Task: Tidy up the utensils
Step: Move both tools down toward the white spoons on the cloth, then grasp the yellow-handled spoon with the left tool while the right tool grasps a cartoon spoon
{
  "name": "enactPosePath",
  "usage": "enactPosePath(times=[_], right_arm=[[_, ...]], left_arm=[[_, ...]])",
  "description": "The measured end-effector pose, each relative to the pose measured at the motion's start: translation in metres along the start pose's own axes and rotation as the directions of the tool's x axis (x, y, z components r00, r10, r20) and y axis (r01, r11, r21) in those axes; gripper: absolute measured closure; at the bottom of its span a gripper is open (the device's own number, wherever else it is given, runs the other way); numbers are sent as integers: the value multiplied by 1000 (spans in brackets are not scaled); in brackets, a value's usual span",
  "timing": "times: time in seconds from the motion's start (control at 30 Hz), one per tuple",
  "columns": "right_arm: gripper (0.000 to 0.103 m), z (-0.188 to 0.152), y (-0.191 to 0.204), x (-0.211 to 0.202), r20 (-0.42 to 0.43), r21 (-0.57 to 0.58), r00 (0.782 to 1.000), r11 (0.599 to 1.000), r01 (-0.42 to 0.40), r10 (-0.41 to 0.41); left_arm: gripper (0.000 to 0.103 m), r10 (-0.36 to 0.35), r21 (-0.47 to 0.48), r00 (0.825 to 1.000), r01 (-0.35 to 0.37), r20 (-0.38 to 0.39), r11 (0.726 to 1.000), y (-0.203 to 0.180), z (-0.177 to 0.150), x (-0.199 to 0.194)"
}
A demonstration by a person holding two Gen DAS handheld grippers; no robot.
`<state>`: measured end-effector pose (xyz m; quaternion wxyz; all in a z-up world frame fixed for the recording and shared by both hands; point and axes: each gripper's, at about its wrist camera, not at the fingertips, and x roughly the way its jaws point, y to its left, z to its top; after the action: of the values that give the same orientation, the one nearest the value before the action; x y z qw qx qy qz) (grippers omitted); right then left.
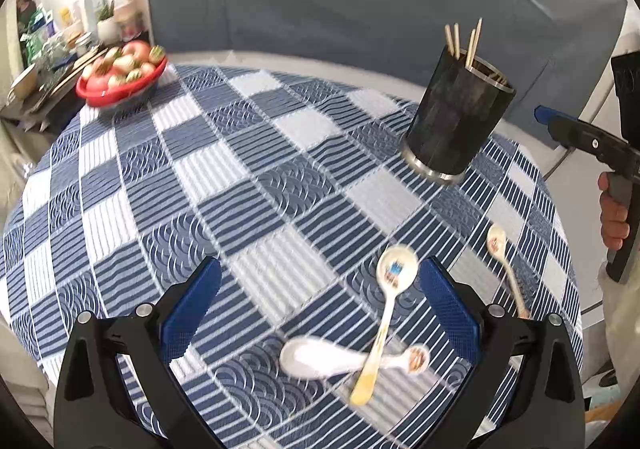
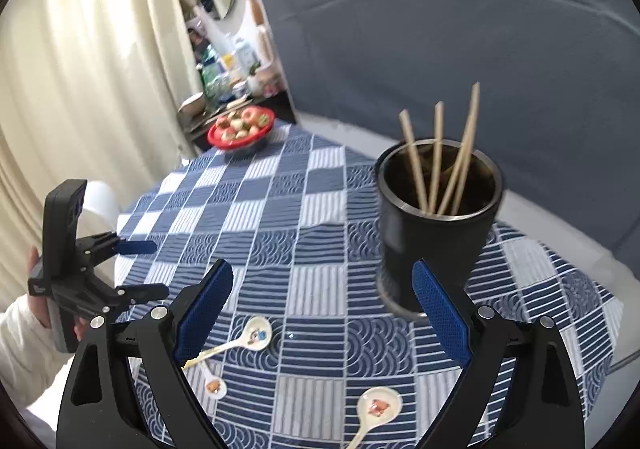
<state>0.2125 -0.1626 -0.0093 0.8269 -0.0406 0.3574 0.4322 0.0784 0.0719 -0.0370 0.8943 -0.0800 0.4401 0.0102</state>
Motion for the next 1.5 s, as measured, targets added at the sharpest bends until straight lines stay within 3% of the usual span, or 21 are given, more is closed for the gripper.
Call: enactPosePath(times=[0.53,0.97,1.07,1.27,1.37,1.5], right_arm=[[16,-19,42,77,-194,-83,977,991,-104,86],[18,-49,46,135,-360,-76,927,987,-141,105],[26,-54,44,141,-379,-64,918,986,-152,117],[42,-62,43,146,-398,-38,906,985,-169,140],[53,-65,46,150,-414,-39,899,984,-173,142],[76,-71,52,154,-436,-53,889,981,-185,144]], left_arm=[[6,44,-42,989,-51,-143,998,21,-63,15],[6,80,98,972,-59,-223,993,-2,-86,36],[7,60,121,969,-31,-239,992,-8,-86,41],[23,41,171,962,6,-270,985,-22,-87,53],[27,44,194,961,10,-272,981,-28,-86,54],[40,68,248,961,1,-269,969,-39,-85,54]])
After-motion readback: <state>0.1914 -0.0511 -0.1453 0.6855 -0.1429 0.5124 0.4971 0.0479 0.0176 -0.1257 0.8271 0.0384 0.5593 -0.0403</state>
